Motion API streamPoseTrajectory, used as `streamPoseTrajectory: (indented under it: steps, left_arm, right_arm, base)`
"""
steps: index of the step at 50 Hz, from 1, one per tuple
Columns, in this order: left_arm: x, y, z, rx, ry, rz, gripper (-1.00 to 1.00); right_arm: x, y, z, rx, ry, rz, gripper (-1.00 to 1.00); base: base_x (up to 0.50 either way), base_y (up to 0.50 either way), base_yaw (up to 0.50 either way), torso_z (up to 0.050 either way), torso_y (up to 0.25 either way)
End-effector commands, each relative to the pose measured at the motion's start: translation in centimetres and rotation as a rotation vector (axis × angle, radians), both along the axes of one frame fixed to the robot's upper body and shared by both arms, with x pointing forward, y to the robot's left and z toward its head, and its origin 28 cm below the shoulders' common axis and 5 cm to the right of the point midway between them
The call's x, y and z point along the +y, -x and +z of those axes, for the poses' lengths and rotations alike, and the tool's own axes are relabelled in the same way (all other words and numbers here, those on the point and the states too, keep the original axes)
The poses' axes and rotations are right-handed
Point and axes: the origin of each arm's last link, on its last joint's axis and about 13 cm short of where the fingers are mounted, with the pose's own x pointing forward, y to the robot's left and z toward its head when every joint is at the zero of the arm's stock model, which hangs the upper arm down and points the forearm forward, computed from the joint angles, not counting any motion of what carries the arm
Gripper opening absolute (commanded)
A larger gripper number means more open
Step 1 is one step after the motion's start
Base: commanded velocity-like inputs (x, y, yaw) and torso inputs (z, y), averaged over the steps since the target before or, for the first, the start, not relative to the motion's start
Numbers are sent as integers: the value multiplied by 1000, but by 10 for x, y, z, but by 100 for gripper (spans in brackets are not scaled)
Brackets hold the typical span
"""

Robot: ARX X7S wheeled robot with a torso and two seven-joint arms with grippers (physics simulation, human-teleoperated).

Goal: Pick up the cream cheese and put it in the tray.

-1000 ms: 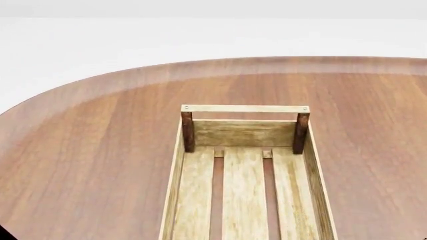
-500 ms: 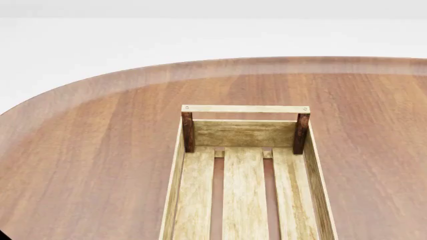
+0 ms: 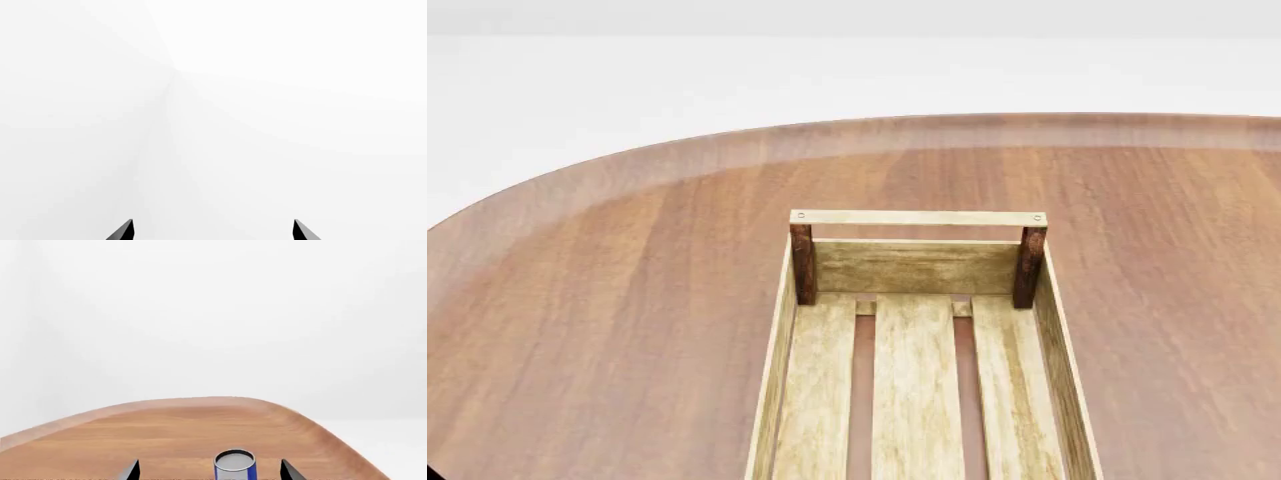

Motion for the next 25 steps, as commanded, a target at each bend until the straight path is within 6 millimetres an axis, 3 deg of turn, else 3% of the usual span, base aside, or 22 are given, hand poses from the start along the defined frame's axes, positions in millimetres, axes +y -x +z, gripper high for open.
streamPoseTrajectory:
  steps: [1,25]
  left_arm:
    - [0,0,1,-1,1,1,100]
    - [-1,0,-1,10,-11,-1,100]
  right_arm:
    - [-4,3,-5,34,-20,-60,100]
    - [-4,3,-21,128,-167,-75,100]
  base:
    - [0,0,0,0,0]
    - [0,0,0,0,0]
